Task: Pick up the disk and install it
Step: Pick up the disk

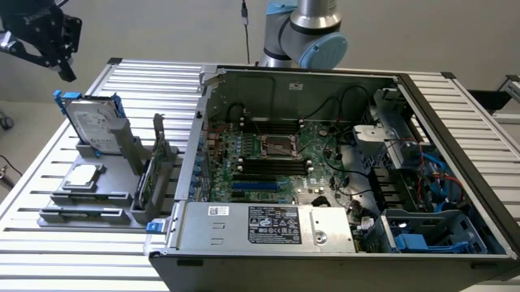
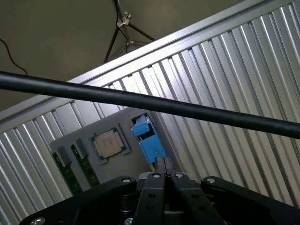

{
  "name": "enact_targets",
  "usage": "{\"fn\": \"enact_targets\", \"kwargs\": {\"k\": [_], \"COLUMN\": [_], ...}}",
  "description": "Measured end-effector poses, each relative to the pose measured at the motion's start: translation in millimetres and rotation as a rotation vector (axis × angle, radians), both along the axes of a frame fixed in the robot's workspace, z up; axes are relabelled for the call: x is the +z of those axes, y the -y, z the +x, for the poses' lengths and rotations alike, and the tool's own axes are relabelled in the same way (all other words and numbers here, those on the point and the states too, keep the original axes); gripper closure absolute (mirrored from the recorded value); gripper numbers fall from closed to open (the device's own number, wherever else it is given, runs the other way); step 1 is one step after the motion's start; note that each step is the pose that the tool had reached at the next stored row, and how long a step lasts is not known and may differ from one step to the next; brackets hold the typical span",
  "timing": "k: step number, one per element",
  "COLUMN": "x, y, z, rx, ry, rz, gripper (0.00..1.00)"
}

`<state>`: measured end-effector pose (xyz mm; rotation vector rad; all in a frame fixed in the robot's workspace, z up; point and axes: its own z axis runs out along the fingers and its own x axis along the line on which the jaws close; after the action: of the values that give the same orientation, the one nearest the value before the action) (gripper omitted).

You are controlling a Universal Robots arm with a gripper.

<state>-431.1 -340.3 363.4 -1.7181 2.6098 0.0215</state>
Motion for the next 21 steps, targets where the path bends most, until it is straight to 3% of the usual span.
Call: {"fn": "enact_targets", "kwargs": {"k": [21], "x": [-1.5], "y": [0.0], "z": [0.0], "rx": [0.381], "ry": [0.0], "rz": [0.0], "gripper": [0.89]}}
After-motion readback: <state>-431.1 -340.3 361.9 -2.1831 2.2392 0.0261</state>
